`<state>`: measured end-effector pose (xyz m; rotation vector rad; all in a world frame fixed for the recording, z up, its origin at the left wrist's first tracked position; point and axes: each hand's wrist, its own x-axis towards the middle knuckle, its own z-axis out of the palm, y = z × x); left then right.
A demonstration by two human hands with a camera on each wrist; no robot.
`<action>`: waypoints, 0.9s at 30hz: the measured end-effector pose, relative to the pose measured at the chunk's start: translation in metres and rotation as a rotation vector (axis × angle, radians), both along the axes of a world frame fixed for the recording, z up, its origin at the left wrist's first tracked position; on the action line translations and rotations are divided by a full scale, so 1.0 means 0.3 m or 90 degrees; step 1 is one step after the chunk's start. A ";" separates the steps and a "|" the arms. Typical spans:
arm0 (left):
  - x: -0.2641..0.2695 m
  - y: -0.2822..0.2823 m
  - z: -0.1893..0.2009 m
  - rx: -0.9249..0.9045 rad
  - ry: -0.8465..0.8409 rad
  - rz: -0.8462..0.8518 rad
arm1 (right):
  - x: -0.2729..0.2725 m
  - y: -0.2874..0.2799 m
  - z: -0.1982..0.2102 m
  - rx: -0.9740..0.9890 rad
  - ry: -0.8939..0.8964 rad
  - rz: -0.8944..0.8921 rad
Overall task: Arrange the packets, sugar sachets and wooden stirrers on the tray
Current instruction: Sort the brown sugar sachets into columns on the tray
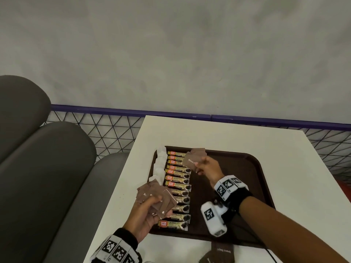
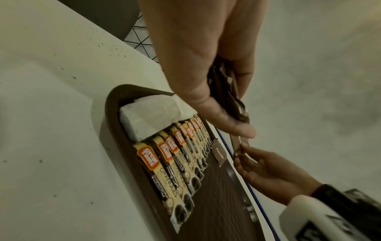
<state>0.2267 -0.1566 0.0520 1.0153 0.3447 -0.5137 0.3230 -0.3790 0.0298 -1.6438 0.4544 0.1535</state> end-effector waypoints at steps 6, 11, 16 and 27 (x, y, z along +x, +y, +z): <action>0.012 0.051 -0.029 -0.015 0.006 0.011 | 0.153 -0.130 -0.103 -0.257 0.067 -0.032; 0.024 0.078 -0.048 -0.043 0.040 0.023 | 0.176 -0.133 -0.133 -0.296 0.068 -0.038; 0.036 0.079 -0.049 -0.048 0.050 0.014 | 0.180 -0.117 -0.138 -0.312 0.033 -0.047; 0.022 0.064 -0.030 0.013 0.038 -0.014 | 0.154 -0.097 -0.165 -0.331 -0.007 -0.094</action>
